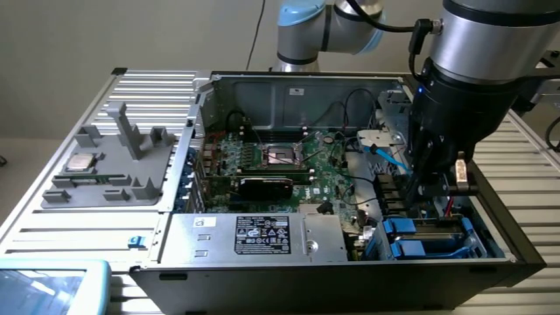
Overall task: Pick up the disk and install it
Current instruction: 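Insert the first disk wire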
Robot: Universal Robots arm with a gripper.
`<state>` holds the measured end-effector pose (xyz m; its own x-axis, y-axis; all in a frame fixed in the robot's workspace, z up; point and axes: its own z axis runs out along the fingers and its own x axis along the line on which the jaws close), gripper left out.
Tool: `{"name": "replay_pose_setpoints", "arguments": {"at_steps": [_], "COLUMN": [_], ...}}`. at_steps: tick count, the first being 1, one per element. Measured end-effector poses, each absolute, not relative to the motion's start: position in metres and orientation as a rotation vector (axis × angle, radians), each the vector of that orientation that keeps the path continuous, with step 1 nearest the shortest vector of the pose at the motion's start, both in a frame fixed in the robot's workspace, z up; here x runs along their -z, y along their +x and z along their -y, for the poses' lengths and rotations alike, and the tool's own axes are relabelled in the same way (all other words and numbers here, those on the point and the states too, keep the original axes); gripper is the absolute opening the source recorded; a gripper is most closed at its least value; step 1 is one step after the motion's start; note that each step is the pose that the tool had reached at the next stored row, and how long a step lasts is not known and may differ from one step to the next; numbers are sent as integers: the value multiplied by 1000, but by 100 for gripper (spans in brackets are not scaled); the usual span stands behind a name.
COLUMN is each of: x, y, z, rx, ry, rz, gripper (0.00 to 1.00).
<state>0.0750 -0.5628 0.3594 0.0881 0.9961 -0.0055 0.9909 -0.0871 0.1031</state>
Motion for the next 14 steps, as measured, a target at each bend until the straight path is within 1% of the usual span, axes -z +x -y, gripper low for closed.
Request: {"name": "replay_pose_setpoints", "arguments": {"at_steps": [14], "x": [-360], "y": [103], "z": [573], "rx": [6], "ry": [2304], "rz": [-2112], "gripper": [16]}}
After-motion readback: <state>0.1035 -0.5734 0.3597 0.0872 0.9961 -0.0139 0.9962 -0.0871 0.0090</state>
